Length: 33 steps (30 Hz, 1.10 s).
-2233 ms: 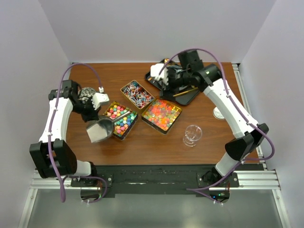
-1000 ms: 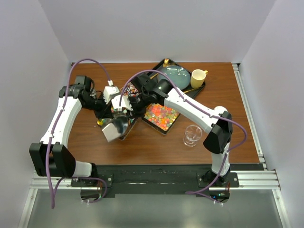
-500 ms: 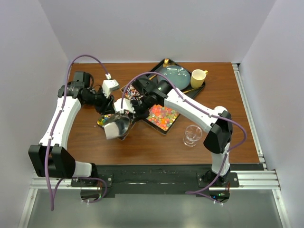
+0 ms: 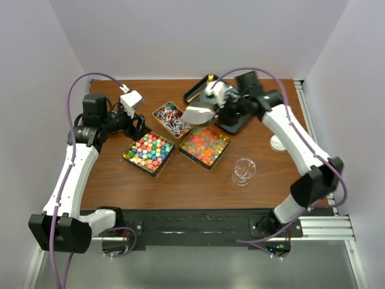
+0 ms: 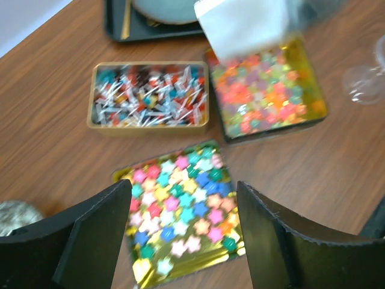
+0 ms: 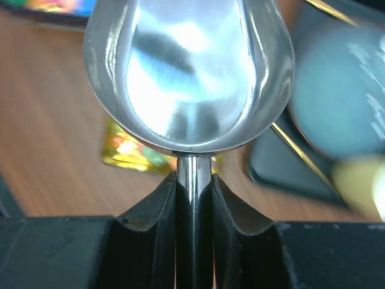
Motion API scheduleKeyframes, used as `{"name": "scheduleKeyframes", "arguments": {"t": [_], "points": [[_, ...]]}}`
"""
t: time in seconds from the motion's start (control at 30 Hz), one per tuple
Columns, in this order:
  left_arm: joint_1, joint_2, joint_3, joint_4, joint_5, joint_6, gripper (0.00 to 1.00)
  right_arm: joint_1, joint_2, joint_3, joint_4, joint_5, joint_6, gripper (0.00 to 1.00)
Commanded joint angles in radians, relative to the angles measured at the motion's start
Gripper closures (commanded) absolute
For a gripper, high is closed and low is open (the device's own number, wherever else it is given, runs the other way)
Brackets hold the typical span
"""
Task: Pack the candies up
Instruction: Pick up the spatula from the center of the board, then scoop the fake candies from the storage box.
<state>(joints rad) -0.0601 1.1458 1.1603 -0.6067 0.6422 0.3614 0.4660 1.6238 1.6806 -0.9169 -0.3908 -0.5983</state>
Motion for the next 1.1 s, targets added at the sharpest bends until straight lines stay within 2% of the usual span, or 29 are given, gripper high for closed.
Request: {"name": "scheduleKeyframes", "arguments": {"t": [0.0,0.13,0.2,0.4,0.47,0.73,0.87,1.07], "points": [[-0.134,0.028,-0.056,0.145,0.111,-0.162,0.25,-0.133,-0.2,-0.123,0.105,0.182,0.166,1.0],[-0.302,0.071,-0.077,0.252,0.077,-0.292,0.26,-0.23,-0.324,-0.203,0.081,0.334,0.242,1.0],[-0.398,0.127,-0.065,0.263,0.031,-0.352,0.26,-0.314,-0.369,-0.232,0.032,0.354,0.282,1.0],[-0.637,0.371,0.088,0.298,-0.065,-0.453,0.28,-0.565,-0.447,-0.292,0.023,0.33,0.35,1.0],[-0.676,0.469,0.177,0.297,-0.09,-0.458,0.29,-0.631,-0.441,-0.289,0.03,0.299,0.373,1.0],[-0.848,0.713,0.424,0.288,-0.24,-0.409,0.34,-0.682,-0.443,-0.265,0.076,0.224,0.485,1.0],[-0.897,0.788,0.475,0.286,-0.355,-0.398,0.34,-0.682,-0.485,-0.282,0.072,0.214,0.486,1.0],[-0.954,0.887,0.536,0.277,-0.426,-0.392,0.4,-0.682,-0.542,-0.3,0.052,0.21,0.465,1.0]]}}
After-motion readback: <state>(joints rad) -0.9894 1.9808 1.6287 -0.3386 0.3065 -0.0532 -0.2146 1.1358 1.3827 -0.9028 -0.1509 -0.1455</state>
